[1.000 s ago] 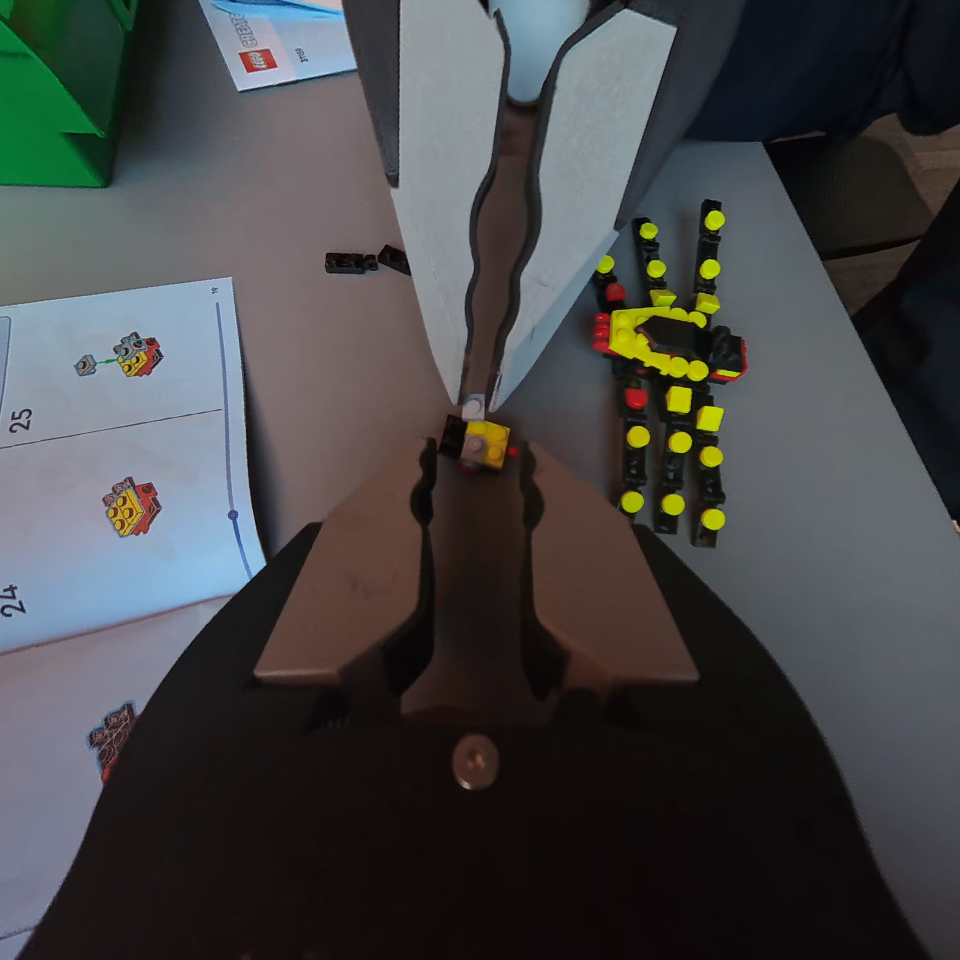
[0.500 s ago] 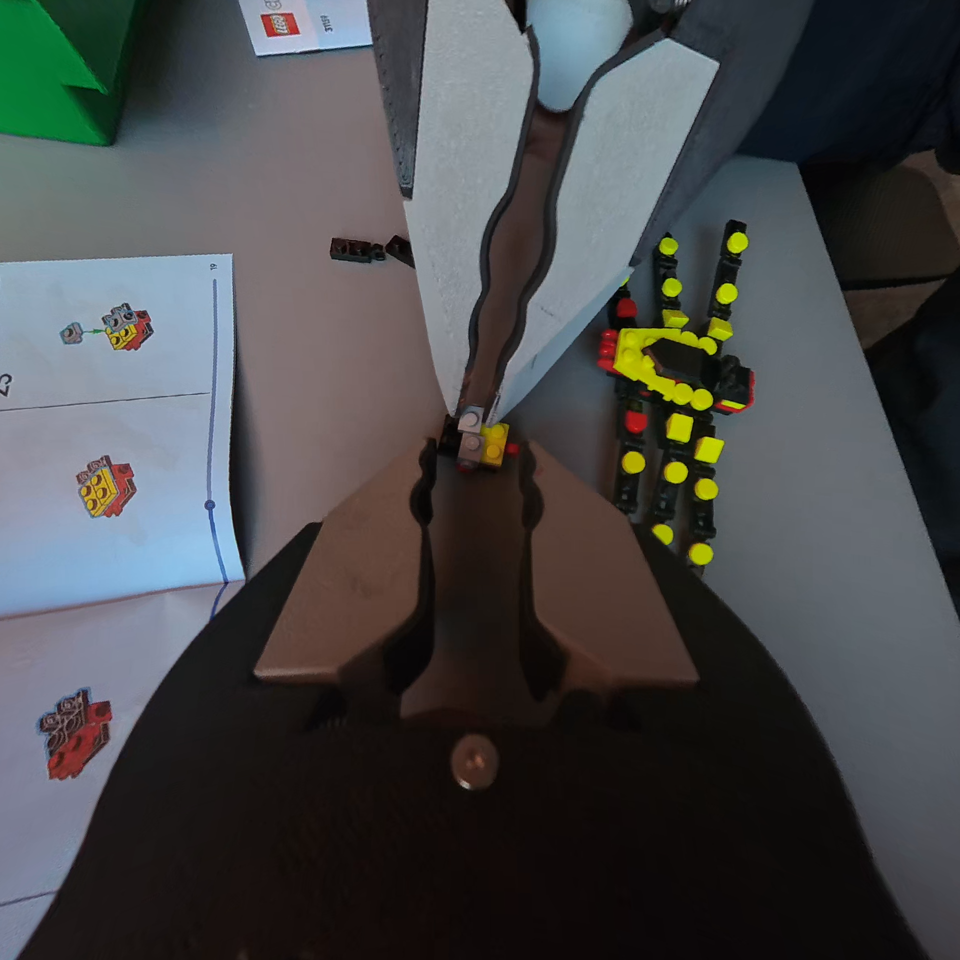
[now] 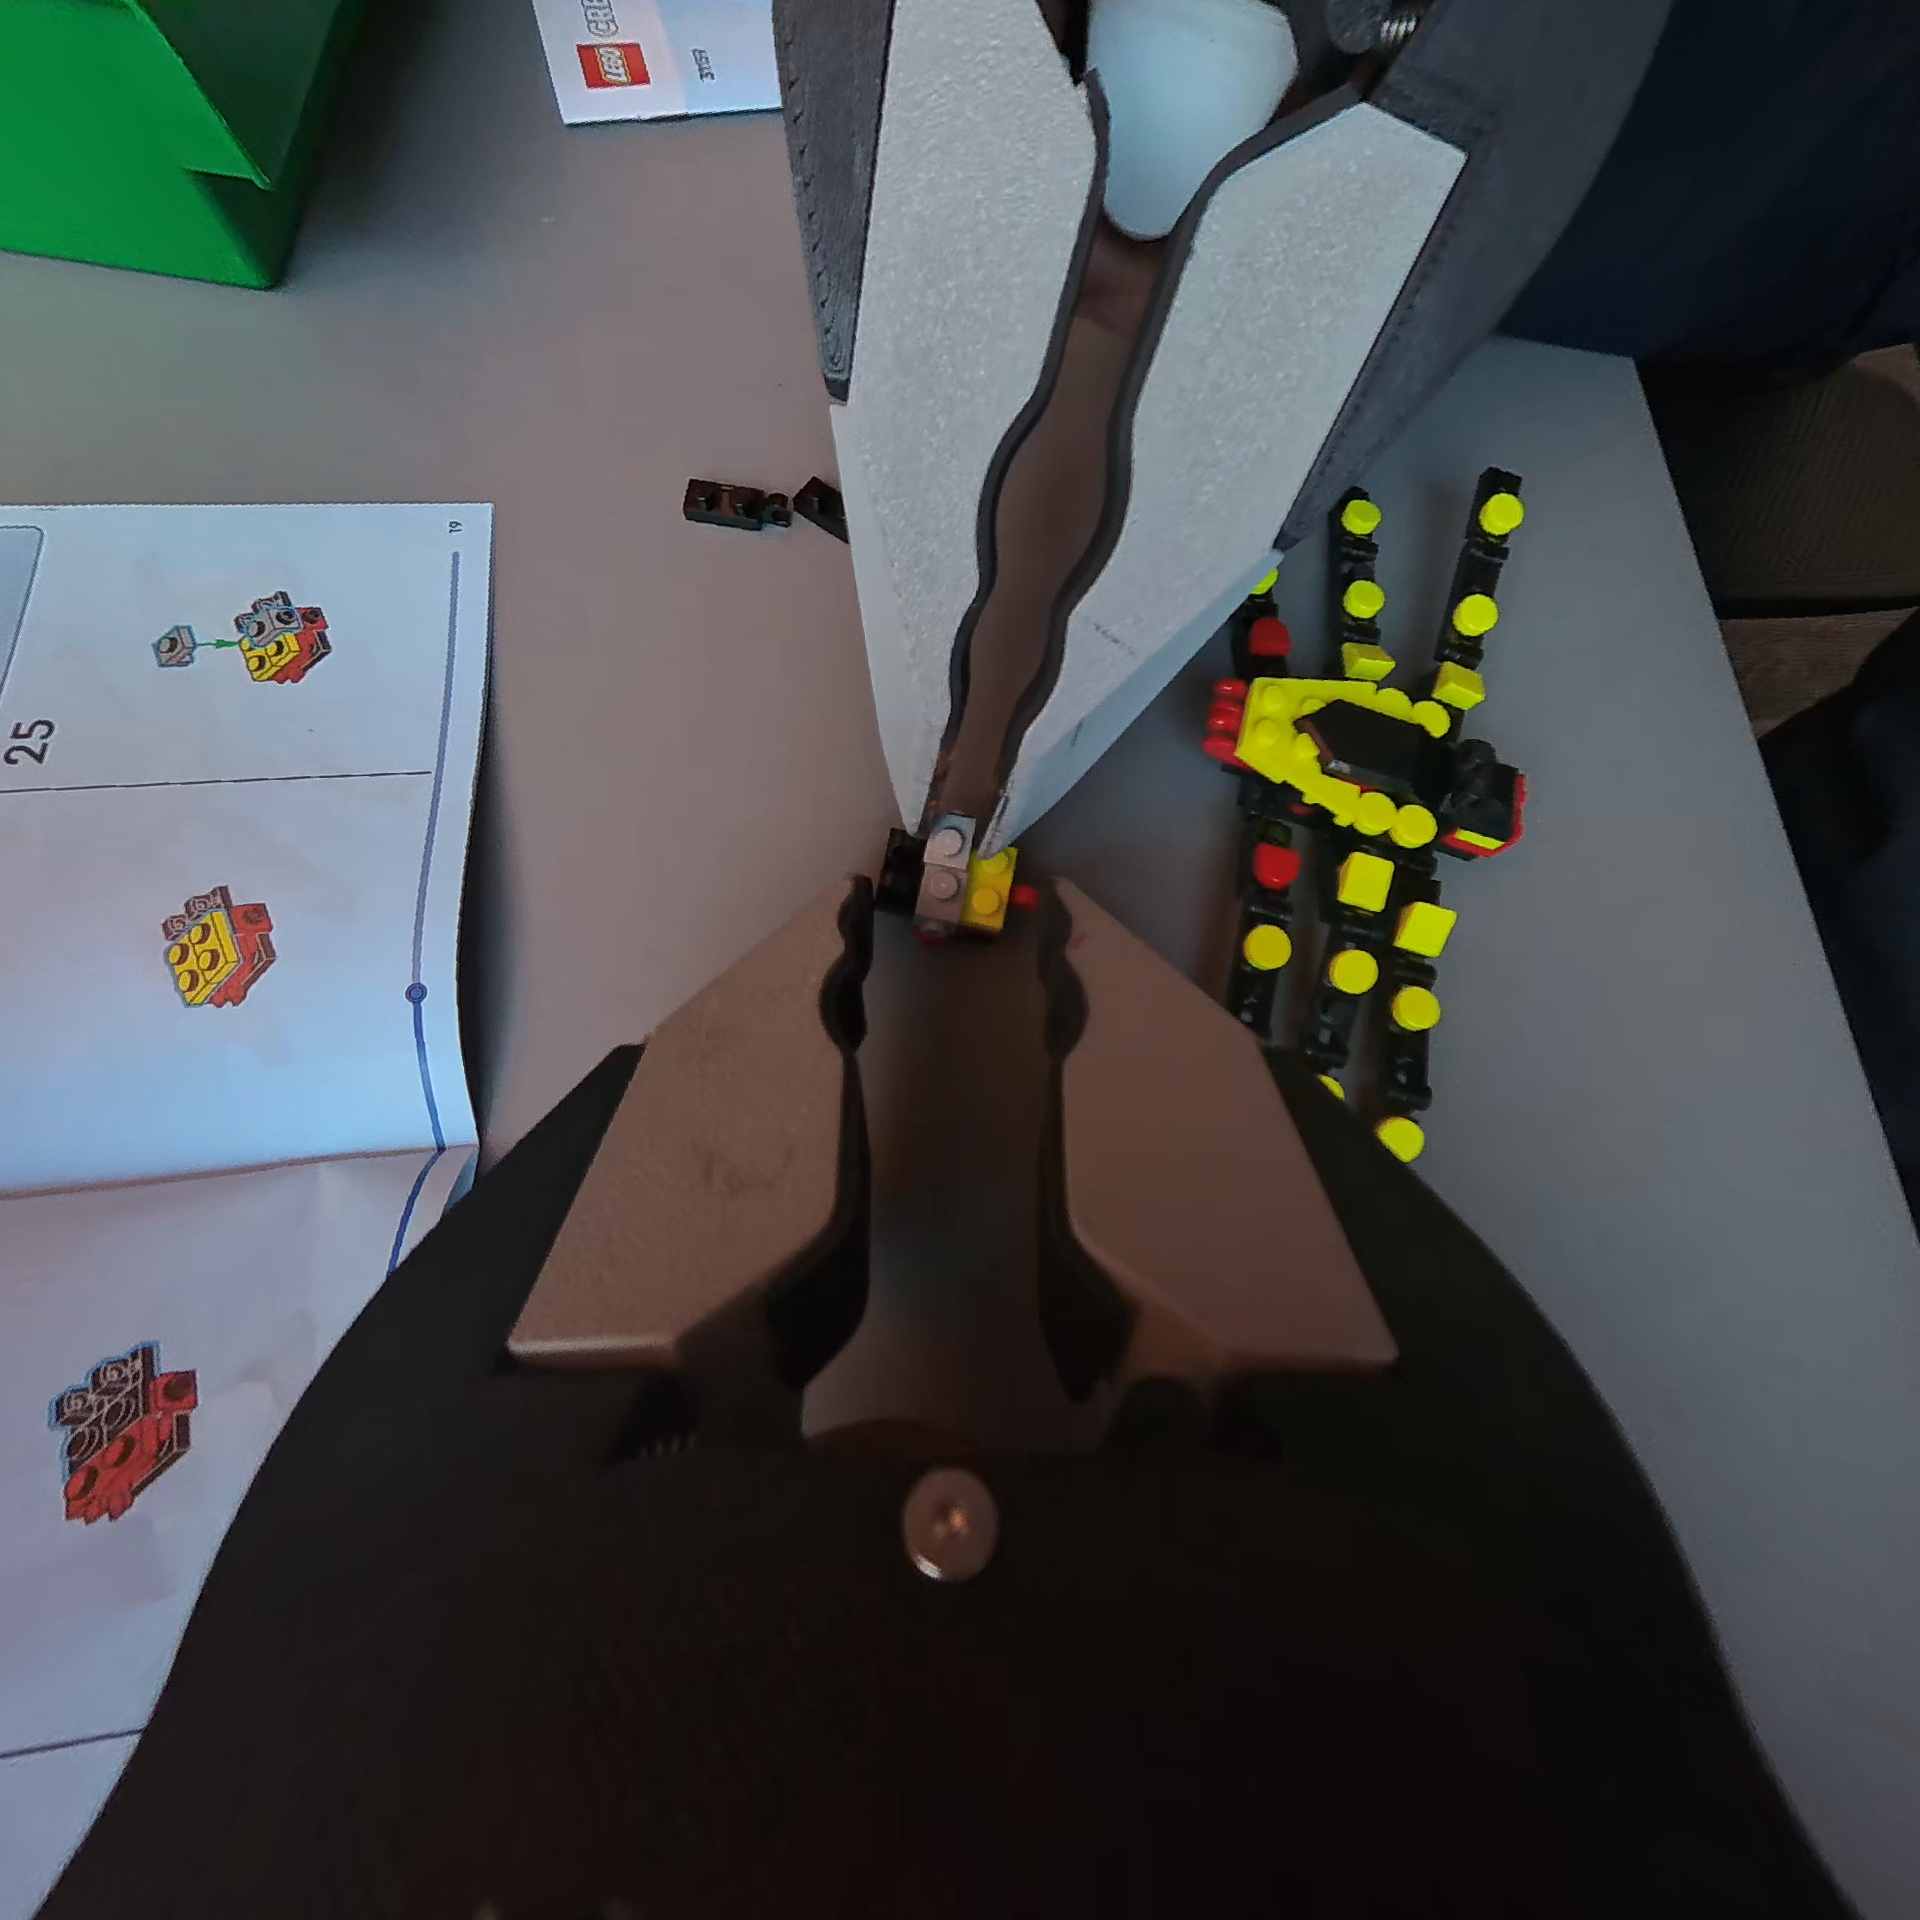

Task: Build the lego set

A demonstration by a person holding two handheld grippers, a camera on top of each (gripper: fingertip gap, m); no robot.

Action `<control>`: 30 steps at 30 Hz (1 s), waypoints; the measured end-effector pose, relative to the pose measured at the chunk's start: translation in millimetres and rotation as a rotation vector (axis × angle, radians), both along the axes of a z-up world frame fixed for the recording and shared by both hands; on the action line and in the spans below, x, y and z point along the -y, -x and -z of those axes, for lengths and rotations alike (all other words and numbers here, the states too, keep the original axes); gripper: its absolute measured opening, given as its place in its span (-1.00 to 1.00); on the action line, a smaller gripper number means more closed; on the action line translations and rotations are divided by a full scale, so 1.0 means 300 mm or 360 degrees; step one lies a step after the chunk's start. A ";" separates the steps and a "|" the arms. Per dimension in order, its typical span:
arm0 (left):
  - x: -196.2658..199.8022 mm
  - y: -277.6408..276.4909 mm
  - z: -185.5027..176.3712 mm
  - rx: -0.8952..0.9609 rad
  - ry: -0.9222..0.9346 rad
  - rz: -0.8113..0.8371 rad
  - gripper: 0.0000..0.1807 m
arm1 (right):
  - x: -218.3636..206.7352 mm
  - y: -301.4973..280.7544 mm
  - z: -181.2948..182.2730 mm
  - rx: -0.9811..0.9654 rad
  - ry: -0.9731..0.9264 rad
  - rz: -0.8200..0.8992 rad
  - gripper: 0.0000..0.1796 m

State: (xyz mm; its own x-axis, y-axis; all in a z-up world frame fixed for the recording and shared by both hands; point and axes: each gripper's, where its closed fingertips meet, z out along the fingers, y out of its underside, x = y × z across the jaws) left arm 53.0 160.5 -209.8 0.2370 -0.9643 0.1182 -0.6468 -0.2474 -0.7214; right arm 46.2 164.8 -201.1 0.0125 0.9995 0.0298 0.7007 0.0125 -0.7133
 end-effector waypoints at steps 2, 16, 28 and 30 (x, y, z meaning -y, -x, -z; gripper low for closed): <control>0.001 0.000 0.000 -0.0004 -0.0004 0.0002 -0.68 | 0.001 0.000 0.000 -0.0002 0.0002 -0.0002 -0.95; 0.004 0.000 -0.001 -0.0013 -0.0013 0.0018 -0.69 | 0.009 0.002 -0.009 -0.0027 0.0005 -0.0030 -0.96; 0.005 0.001 0.000 -0.0003 0.0003 0.0019 -0.69 | 0.009 0.003 -0.005 -0.0026 -0.0005 -0.0032 -0.97; 0.005 0.001 0.000 0.0001 -0.0001 0.0024 -0.68 | 0.009 0.003 -0.005 -0.0031 0.0001 -0.0036 -0.97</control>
